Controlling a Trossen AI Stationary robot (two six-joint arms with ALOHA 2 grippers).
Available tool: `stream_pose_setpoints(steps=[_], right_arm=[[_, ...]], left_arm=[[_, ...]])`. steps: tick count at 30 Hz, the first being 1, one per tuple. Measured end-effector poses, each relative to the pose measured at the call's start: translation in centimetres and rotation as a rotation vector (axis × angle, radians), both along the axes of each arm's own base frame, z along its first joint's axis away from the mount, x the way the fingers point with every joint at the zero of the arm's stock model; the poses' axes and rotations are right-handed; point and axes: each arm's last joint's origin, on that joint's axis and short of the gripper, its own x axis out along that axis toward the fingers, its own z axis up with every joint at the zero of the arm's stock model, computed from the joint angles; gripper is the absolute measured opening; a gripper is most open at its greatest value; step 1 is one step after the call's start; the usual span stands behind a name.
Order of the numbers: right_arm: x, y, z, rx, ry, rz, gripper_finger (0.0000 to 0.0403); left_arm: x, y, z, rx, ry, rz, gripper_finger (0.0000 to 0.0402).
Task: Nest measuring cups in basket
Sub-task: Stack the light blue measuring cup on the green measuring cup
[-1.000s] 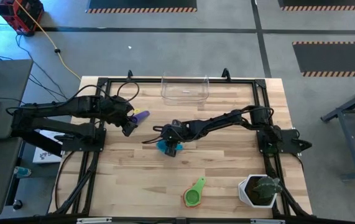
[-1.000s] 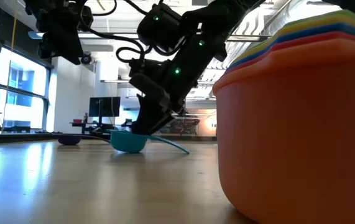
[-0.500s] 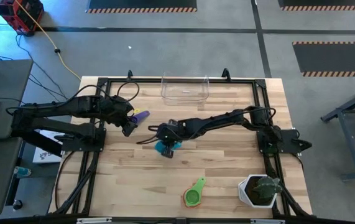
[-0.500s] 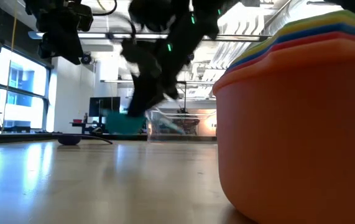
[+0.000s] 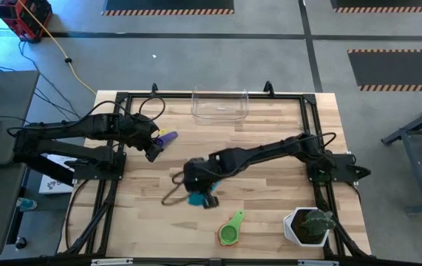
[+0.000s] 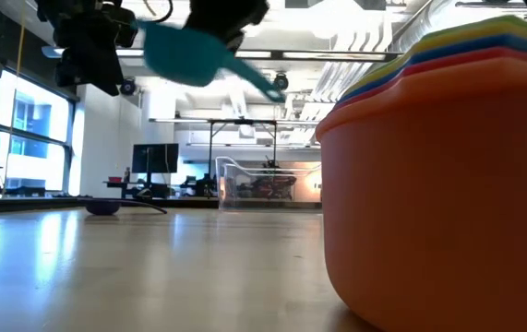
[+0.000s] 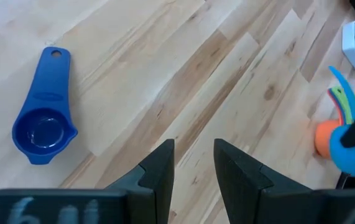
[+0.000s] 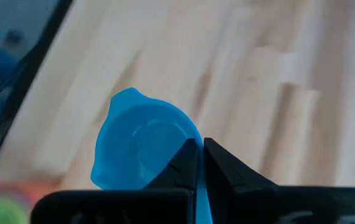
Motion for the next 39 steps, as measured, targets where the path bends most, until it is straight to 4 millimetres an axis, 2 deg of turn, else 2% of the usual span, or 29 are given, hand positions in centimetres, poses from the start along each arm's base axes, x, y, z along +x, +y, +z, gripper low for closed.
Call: stream_pose_setpoints(steps=[9, 16, 22, 31, 39], right_arm=[[-3.4, 6.5, -0.7, -0.058, 0.133, 0.29, 0.0001], [-5.2, 9.9, -1.1, -0.052, 0.163, 0.364, 0.0], [-5.6, 10.9, -1.2, -0.049, 0.174, 0.318, 0.0], [-5.7, 11.1, -1.2, -0.04, 0.192, 0.183, 0.0], [-5.4, 10.9, -1.2, -0.052, 0.165, 0.146, 0.0]], left_arm=[[0.0, 0.0, 0.0, -0.04, -0.003, 0.055, 0.0104], [0.0, 0.0, 0.0, -0.057, -0.004, 0.077, 0.0104], [0.0, 0.0, 0.0, -0.067, -0.004, 0.091, 0.0104], [-0.2, 0.0, -0.2, -0.073, 0.021, 0.097, 0.0104], [-0.9, -0.4, -0.7, -0.08, 0.118, 0.08, 0.0104]])
